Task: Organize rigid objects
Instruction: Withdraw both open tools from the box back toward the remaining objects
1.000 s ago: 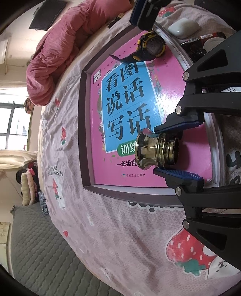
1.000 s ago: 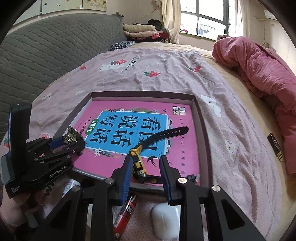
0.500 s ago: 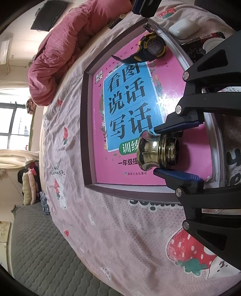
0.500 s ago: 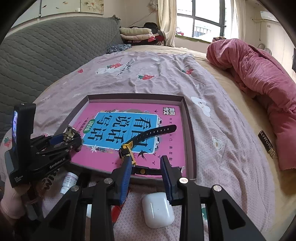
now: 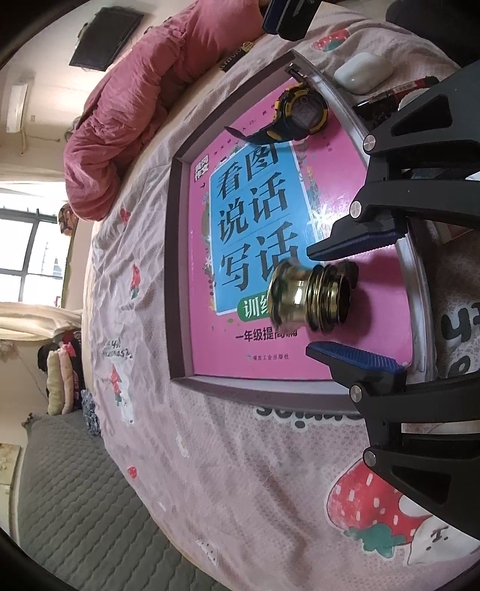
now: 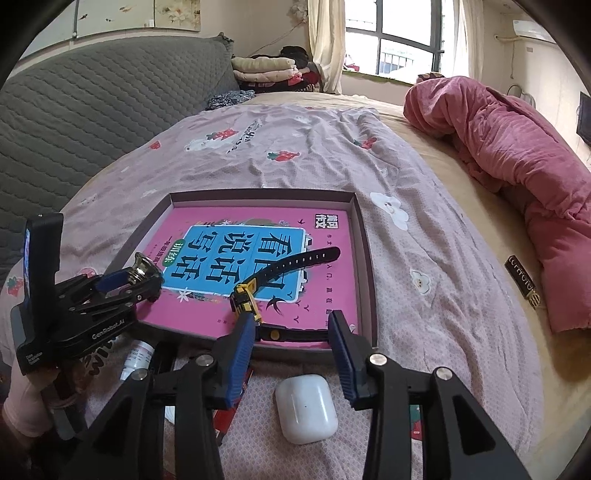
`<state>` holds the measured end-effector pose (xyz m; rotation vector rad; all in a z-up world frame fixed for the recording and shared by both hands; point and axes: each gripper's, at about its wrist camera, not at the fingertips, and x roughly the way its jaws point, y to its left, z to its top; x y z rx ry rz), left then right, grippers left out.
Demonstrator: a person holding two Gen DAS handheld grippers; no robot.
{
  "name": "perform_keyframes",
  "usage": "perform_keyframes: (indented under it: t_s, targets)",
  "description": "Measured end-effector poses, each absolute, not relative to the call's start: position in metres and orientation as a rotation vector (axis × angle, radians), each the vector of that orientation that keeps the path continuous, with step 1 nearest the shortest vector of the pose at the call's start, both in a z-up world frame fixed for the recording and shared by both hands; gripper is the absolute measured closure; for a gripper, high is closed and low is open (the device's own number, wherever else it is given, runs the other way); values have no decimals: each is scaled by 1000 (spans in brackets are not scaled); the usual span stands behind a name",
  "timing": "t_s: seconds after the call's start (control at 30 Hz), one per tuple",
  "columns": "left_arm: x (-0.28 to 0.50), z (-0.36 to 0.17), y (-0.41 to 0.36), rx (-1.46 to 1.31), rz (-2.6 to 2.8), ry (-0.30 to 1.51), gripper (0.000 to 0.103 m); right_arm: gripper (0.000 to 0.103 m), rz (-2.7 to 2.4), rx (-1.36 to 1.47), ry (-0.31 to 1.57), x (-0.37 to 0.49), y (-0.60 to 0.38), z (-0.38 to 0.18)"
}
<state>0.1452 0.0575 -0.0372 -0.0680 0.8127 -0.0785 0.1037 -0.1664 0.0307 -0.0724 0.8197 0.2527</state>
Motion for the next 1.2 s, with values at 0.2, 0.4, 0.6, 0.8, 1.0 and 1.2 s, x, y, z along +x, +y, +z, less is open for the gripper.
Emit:
perform_keyframes:
  t_s: [0.2, 0.4, 0.6, 0.8, 1.0, 1.2]
  targets:
    - [142, -32, 65, -106, -93, 797, 48, 62, 253, -69, 810, 104, -167, 34]
    - [138, -31, 70, -124, -100, 793, 47, 62, 258, -62, 811, 103, -168, 31]
    - [132, -25, 71, -129, -99, 765, 47, 62, 258, -55, 803, 102, -170, 28]
    - [121, -17, 70, -111, -99, 740, 46, 62, 257, -31, 792, 98, -176, 31]
    - [109, -11, 61, -76, -111, 726, 45, 59, 261, -13, 782, 93, -181, 35]
    - [97, -1, 62, -83, -107, 696, 45, 55, 258, -8, 771, 86, -185, 40]
